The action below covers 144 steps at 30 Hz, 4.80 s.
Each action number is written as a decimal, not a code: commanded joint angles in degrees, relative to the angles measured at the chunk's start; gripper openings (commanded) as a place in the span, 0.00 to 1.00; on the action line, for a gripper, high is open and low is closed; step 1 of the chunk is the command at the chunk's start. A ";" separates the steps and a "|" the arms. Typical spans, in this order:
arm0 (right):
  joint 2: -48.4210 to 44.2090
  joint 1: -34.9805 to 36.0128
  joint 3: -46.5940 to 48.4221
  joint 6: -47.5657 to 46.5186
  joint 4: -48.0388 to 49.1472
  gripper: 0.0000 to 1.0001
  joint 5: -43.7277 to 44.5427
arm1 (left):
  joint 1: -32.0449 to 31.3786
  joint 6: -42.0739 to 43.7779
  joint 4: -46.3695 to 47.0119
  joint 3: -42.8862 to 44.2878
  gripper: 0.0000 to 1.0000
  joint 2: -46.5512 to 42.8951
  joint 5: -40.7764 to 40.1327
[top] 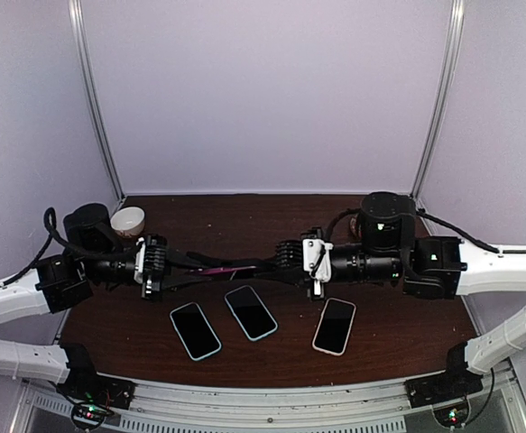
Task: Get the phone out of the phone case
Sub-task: Pass from the right arm to the left, then remove the phone case from the phone, then place the phone case at the center of the board.
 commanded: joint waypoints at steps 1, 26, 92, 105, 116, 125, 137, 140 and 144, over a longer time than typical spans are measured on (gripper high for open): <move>1.05 0.36 1.48 2.09 3.11 0.00 -5.60 | -0.75 1.65 0.75 3.90 0.13 1.74 -1.20; -11.66 0.43 0.01 33.66 -17.67 1.00 9.48 | -1.37 32.98 2.87 1.90 0.00 3.69 -12.55; 26.60 -0.24 27.93 48.42 -44.21 0.86 2.34 | -9.66 71.13 -2.98 -4.56 0.00 2.85 -19.88; 25.98 -2.64 25.19 50.08 -42.13 0.70 1.23 | -9.89 71.40 -1.73 -5.00 0.00 2.59 -21.17; 24.52 -7.73 24.64 51.59 -42.47 0.54 7.33 | -9.85 71.50 -1.39 -5.30 0.00 2.54 -22.11; 29.15 -20.98 26.73 54.85 -47.12 0.56 16.83 | -9.85 71.47 -1.20 -5.48 0.00 2.39 -22.37; 31.86 -28.10 30.98 52.59 -50.45 0.95 17.70 | -9.90 71.69 -1.61 -5.74 0.00 2.64 -23.25; 28.45 -28.10 29.29 51.52 -50.52 1.00 16.51 | -9.85 71.70 -1.71 -5.67 0.00 2.71 -23.08; 24.48 -27.87 28.29 49.18 -52.27 1.00 13.20 | -9.88 71.53 -1.88 -5.57 0.00 2.84 -22.86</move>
